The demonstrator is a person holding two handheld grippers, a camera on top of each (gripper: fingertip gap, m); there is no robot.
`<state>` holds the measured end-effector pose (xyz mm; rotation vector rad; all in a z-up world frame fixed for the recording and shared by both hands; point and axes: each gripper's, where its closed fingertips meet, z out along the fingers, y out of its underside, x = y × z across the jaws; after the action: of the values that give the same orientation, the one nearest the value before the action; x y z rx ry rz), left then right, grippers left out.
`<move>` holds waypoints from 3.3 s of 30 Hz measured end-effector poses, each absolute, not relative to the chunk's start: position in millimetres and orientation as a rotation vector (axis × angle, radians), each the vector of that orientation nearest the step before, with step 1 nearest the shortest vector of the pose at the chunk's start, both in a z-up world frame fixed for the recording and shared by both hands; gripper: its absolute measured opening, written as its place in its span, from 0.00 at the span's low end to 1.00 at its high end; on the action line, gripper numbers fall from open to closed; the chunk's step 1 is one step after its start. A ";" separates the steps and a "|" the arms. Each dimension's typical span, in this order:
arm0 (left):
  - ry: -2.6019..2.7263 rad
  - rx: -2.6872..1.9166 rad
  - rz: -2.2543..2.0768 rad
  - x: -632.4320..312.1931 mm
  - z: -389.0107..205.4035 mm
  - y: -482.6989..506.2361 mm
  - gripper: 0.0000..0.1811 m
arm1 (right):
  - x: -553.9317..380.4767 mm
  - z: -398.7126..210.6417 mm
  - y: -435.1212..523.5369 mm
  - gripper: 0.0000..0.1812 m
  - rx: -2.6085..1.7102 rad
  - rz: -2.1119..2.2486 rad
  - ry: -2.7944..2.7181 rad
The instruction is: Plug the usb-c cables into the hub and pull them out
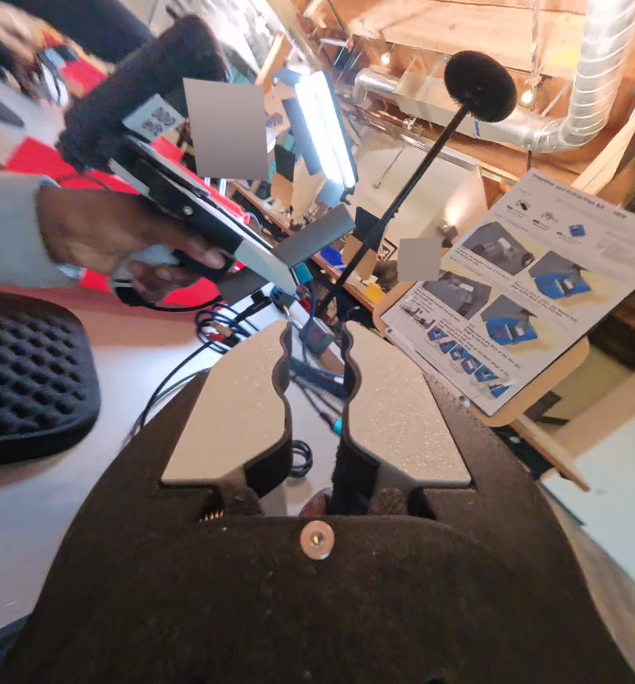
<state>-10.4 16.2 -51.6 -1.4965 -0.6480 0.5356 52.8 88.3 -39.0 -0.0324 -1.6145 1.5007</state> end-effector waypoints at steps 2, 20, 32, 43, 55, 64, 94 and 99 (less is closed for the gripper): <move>-0.650 -1.499 0.439 -1.5 -63.4 20.2 0.05 | 41.5 -48.4 69.6 0.14 0.030 1.394 -1.648; -0.638 -1.579 0.069 32.0 -128.8 28.0 0.05 | 18.4 -121.8 20.8 0.03 0.333 0.917 -1.832; -0.707 -1.485 0.281 24.0 -146.0 26.6 0.04 | 14.6 -148.1 24.3 0.03 0.165 0.996 -1.878; -0.852 -1.137 0.263 18.6 -122.6 -67.9 0.05 | -6.5 -134.7 93.8 0.03 -0.101 1.054 -1.899; -0.689 -1.309 0.261 30.9 -128.5 -26.5 0.05 | 0.9 -12.5 120.9 0.03 -0.212 1.460 -1.634; -0.687 -1.291 0.265 31.4 -127.7 -28.2 0.05 | 9.2 38.6 261.8 0.03 -0.353 1.238 -1.572; -0.700 -1.308 0.223 29.5 -132.0 -25.5 0.05 | -28.4 -212.6 428.4 0.04 -0.643 0.551 -2.519; -0.705 -1.304 0.218 28.8 -132.1 -26.2 0.05 | -33.5 -215.1 433.4 0.22 -0.763 0.489 -2.497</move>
<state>28.8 -26.2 -132.1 -1.3036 -0.7050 0.2179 -33.5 433.4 -215.1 -0.7630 -2.4971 0.4888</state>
